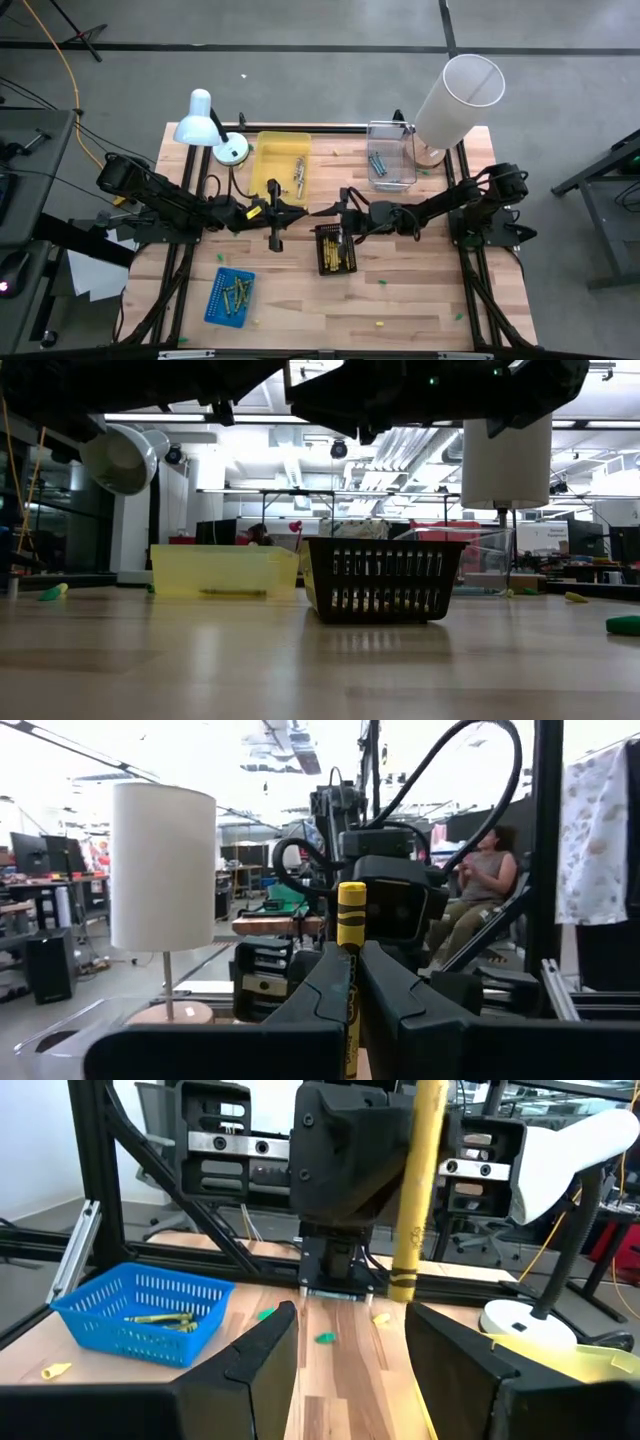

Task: Sort crayons
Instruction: Put the yellow crayon into the black bin

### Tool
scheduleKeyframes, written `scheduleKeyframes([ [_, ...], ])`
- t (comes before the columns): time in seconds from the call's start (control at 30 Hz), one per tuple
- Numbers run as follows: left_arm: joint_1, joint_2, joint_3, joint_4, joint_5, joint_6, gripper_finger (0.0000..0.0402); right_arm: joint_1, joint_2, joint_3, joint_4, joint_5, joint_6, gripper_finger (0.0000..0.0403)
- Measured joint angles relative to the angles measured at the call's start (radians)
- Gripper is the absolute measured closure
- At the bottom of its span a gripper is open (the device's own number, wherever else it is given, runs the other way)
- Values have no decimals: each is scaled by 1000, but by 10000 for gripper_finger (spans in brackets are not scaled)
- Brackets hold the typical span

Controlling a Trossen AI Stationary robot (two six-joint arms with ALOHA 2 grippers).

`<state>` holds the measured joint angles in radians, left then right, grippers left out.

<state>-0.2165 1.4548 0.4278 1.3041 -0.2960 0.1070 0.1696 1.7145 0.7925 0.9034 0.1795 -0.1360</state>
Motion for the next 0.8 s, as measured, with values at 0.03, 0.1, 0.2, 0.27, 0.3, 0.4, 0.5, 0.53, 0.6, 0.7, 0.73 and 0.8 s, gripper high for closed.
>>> scheduleKeyframes([
  [0.03,0,0,0,3,6,0,401,0,0,0,1,0,0,222],
  [0.1,0,0,0,2,9,0,401,0,0,0,6,0,0,222],
  [0.2,0,1,0,0,48,-19,401,0,0,0,30,0,0,222],
  [0.27,6,11,0,3,81,-44,401,0,0,0,52,0,0,222],
  [0.3,7,18,3,1,81,-51,401,0,0,0,61,0,0,222],
  [0.4,8,44,22,4,76,-54,401,0,0,0,65,-2,0,222],
  [0.5,8,83,53,0,76,-54,401,0,0,0,65,-33,0,222],
  [0.53,8,97,65,2,76,-54,401,0,0,0,64,-42,0,222],
  [0.6,8,126,89,4,76,-53,401,0,0,0,62,-45,0,222],
  [0.7,8,159,109,-1,74,-44,401,0,0,0,47,-45,0,222],
  [0.73,8,162,114,0,73,-36,401,1,0,0,42,-45,1,222],
  [0.8,8,161,116,4,65,-21,401,1,0,0,37,-45,6,222],
])
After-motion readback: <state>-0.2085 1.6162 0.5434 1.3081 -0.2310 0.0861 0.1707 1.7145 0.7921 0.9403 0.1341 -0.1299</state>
